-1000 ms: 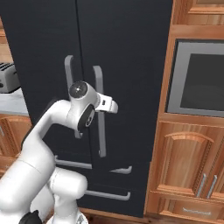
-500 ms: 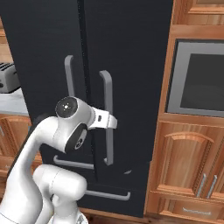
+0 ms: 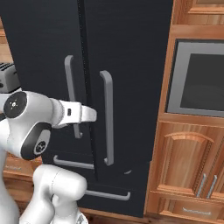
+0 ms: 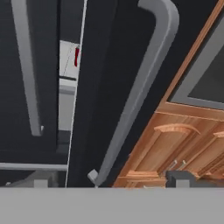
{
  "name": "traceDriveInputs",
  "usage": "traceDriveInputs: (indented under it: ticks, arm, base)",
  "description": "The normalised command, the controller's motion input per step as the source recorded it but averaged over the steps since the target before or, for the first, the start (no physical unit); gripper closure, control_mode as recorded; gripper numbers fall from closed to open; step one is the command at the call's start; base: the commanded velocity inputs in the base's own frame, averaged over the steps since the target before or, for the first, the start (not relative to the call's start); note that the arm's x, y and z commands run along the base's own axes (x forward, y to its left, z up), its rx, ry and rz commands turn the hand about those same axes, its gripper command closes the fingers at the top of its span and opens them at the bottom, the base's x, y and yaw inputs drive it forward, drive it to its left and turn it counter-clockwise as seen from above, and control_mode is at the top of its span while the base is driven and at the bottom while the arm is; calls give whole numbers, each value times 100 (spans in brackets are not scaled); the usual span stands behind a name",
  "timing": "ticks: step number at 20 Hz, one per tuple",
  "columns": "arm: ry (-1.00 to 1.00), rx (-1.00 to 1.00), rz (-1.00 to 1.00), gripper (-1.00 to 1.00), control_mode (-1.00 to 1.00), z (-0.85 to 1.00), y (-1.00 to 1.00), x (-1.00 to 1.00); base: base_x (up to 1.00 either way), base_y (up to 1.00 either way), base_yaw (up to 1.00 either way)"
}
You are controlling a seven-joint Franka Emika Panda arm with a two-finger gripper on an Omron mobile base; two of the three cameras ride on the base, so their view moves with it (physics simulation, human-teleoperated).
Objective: Open the fridge, grab two sodas, and place both sodas inside the bowl with ice on the dining counter.
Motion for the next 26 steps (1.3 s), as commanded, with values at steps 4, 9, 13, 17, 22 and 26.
traceDriveInputs:
  ticks: [4, 9, 13, 17, 22, 26]
  arm:
    - [2, -24, 7, -100, -100, 65, 94, -1]
    - [8, -19, 11, -100, -100, 30, 78, 58]
    - [7, -12, 12, -100, -100, 4, 39, 100]
    - [7, -11, 13, -100, -100, 0, 26, 100]
    - [7, -13, 3, -100, -100, -2, 2, 100]
    - [9, -14, 0, -100, -100, -10, -1, 100]
  base:
    - [0, 0, 0]
    - [0, 0, 0]
    - [0, 0, 0]
    - [0, 0, 0]
    - [0, 0, 0]
    - [0, 0, 0]
